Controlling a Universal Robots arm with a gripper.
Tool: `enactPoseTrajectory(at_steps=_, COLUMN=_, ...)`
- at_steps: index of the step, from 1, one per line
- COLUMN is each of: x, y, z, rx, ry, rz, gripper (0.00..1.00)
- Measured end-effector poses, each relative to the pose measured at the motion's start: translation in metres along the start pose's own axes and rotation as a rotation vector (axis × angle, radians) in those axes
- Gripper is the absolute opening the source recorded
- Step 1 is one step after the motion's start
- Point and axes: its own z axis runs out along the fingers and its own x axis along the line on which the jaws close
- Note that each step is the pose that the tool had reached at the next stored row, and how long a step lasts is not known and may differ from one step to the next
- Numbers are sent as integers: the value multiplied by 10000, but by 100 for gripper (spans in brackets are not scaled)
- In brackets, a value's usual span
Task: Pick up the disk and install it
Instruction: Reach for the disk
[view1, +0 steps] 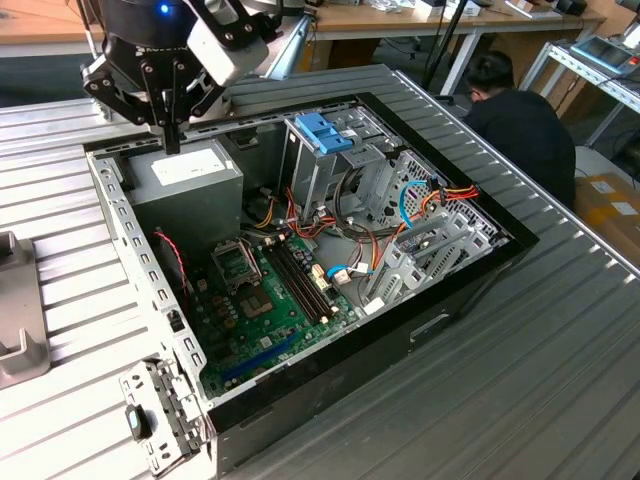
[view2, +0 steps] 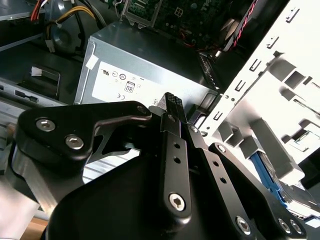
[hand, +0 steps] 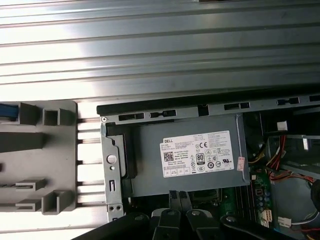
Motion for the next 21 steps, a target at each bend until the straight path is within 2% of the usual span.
enactPoseTrajectory(at_steps=21, x=102, y=-8, z=-3, rx=0, ry=0, rz=0, gripper=10)
